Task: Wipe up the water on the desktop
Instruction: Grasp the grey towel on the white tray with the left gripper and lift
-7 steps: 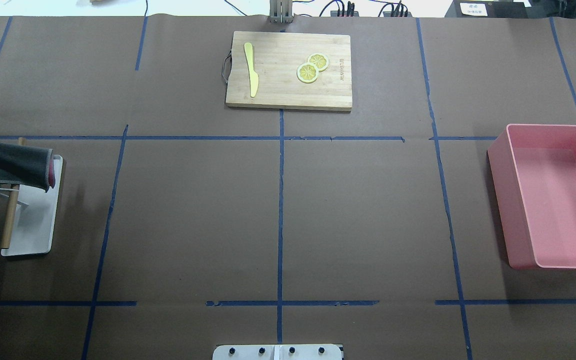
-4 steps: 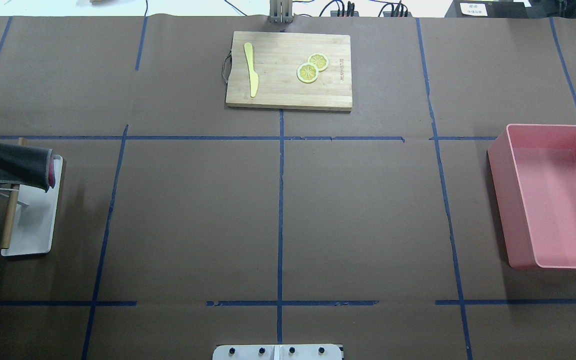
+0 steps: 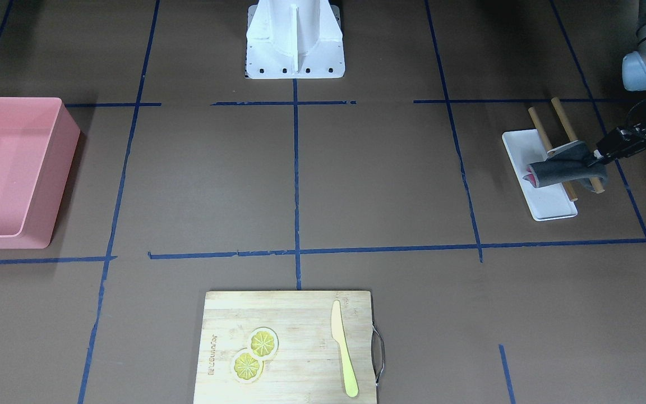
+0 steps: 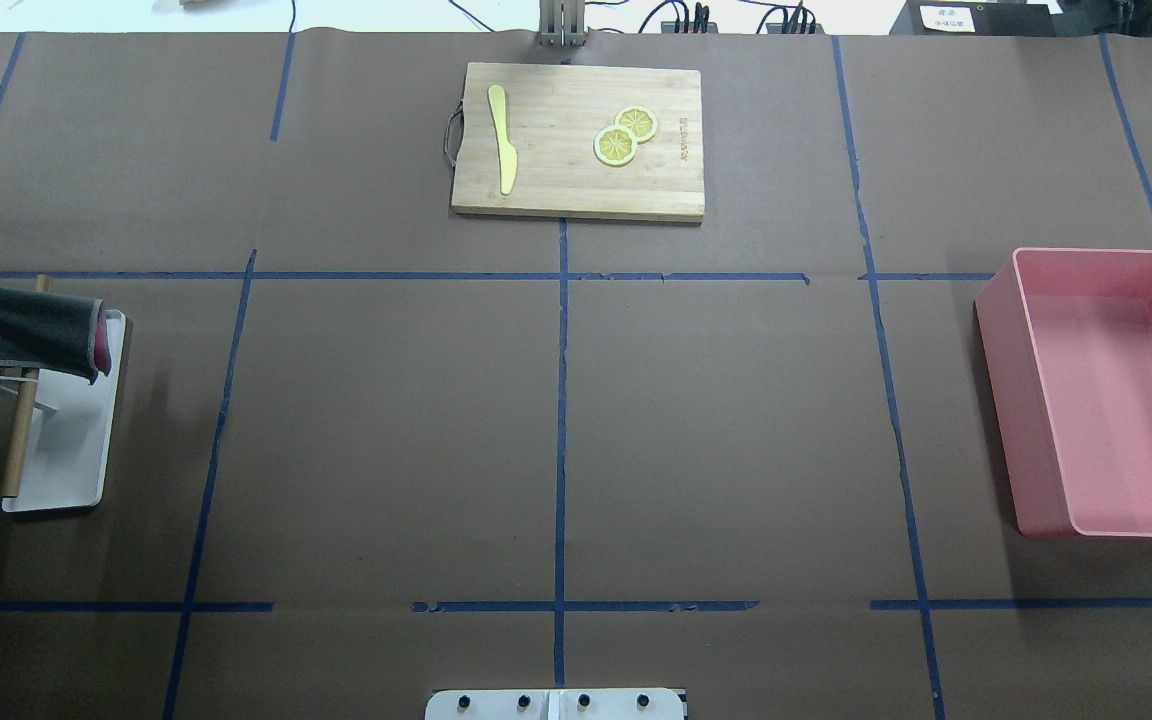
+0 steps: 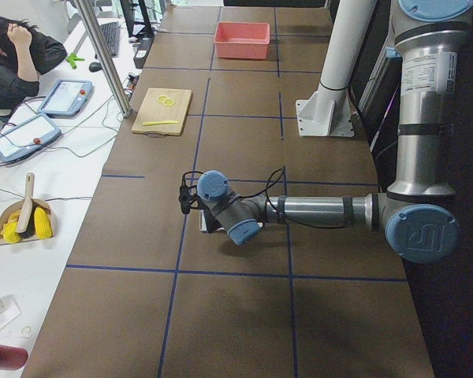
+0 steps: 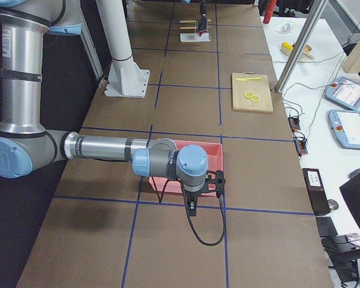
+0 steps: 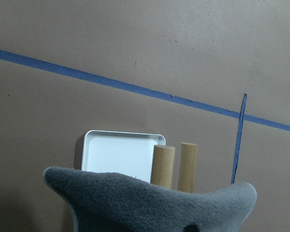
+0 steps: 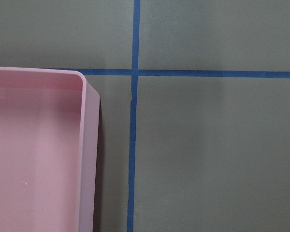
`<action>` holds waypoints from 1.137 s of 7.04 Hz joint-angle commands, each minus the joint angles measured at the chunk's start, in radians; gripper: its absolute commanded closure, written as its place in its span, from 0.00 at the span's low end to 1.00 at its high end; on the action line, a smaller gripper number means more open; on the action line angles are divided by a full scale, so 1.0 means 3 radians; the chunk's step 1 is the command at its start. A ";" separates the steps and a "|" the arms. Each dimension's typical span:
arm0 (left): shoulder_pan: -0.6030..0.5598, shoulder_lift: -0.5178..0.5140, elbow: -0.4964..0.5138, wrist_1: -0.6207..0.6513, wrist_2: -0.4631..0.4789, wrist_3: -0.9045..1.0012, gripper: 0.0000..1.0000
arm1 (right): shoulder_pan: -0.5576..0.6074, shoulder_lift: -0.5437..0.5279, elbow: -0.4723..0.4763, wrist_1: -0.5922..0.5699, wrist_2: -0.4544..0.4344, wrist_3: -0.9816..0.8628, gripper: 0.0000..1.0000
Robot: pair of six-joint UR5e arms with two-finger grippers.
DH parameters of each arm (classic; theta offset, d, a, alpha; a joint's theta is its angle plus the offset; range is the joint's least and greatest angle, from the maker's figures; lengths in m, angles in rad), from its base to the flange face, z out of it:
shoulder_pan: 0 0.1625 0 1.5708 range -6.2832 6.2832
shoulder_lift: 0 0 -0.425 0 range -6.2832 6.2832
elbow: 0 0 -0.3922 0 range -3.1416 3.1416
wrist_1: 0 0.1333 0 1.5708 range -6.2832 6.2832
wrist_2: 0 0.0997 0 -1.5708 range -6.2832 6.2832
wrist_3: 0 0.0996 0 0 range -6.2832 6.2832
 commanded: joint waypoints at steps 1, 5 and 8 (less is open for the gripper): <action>0.0000 -0.0005 -0.0025 0.0014 0.0000 -0.0019 0.72 | 0.0003 0.0000 0.0001 -0.0003 0.0000 0.0000 0.00; -0.0005 -0.0031 -0.0092 -0.0001 -0.0041 -0.0321 0.93 | 0.0003 0.0000 0.0001 0.0002 0.0000 0.0000 0.00; -0.0036 -0.0031 -0.0301 0.0025 -0.0294 -0.0402 0.98 | -0.0002 0.0005 0.0143 0.0002 0.0005 0.0061 0.00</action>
